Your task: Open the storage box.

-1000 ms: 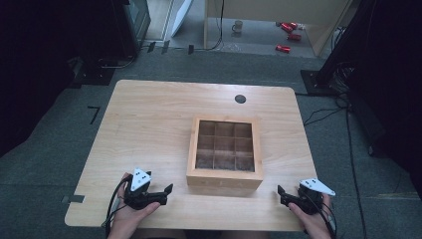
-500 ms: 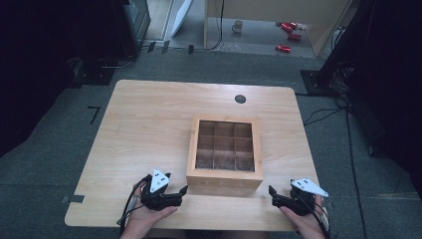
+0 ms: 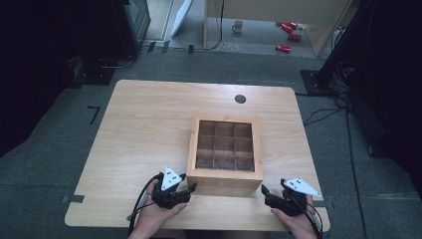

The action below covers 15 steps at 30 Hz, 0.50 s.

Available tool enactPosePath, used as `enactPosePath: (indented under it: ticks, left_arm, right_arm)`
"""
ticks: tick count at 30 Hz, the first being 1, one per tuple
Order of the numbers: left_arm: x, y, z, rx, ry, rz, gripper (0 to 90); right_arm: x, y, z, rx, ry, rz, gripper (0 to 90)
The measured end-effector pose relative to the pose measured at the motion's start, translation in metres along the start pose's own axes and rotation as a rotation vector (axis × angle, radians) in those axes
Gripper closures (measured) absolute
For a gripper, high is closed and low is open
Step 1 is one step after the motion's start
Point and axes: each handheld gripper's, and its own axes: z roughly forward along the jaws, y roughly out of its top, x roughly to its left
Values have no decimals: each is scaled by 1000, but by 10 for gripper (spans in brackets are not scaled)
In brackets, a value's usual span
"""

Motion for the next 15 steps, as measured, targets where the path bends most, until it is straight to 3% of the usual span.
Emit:
enactPosePath:
  ticks: [10,15]
  left_arm:
    - [0,1,-1,-17,24,-15,585]
    - [1,1,-2,-13,7,-8,610]
  right_arm:
    - [6,1,2,-3,13,-18,253]
    - [7,0,3,-1,13,-17,253]
